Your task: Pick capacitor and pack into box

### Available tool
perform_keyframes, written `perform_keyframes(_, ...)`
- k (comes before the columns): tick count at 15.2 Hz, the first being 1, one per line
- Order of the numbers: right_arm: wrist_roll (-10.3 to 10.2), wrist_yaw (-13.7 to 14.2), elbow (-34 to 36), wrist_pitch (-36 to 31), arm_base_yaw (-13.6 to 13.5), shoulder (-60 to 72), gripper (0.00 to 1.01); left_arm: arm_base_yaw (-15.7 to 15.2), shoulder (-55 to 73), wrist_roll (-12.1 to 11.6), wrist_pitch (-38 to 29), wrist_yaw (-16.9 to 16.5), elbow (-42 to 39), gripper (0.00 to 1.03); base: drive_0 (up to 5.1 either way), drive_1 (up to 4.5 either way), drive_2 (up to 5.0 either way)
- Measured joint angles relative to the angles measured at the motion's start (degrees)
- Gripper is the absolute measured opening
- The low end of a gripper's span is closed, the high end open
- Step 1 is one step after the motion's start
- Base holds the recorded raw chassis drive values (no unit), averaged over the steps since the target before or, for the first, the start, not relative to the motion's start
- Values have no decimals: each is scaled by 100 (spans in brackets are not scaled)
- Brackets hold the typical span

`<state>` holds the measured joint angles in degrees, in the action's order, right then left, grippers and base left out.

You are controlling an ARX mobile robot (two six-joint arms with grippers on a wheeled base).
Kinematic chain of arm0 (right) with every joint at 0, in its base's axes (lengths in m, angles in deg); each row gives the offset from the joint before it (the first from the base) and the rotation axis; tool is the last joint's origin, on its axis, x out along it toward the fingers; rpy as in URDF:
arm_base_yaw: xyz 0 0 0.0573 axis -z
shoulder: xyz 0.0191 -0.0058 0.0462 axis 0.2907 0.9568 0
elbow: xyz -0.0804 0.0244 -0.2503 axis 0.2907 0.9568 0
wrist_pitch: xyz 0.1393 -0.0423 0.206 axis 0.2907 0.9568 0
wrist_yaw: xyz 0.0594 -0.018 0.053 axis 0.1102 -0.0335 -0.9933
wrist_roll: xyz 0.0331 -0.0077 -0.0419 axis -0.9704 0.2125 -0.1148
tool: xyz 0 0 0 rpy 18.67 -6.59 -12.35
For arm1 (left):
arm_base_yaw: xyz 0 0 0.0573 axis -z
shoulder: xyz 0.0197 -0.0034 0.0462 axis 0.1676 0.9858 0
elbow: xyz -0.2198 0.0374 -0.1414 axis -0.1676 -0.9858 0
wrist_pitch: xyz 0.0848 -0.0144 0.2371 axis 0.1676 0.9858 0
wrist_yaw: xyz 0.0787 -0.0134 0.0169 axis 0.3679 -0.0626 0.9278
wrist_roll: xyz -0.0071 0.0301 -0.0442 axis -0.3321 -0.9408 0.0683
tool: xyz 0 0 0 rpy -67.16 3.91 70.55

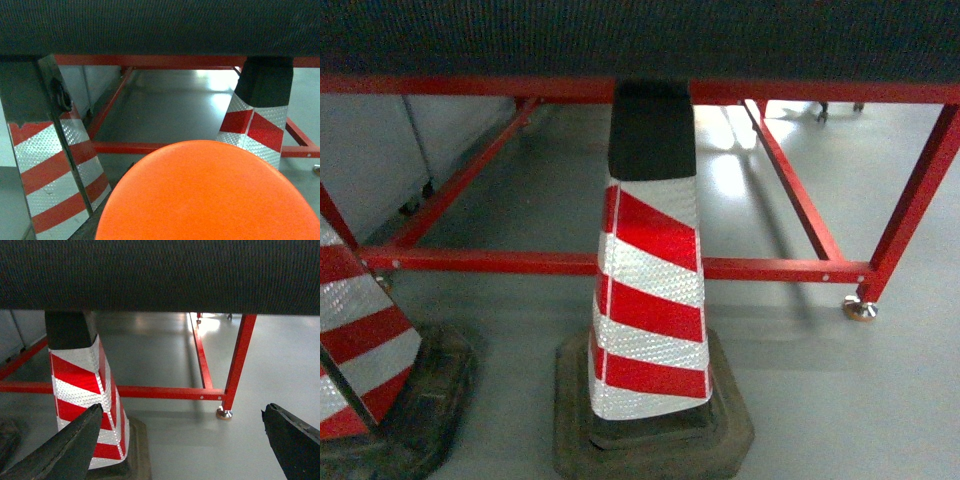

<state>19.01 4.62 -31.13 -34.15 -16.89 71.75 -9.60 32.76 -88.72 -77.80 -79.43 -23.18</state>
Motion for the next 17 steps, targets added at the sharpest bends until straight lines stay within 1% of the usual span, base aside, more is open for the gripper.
perform_keyframes(17, -4, -4, 0, 2, 0, 0, 98, 0, 0, -2, -2, 0, 0, 43, 0, 0, 0)
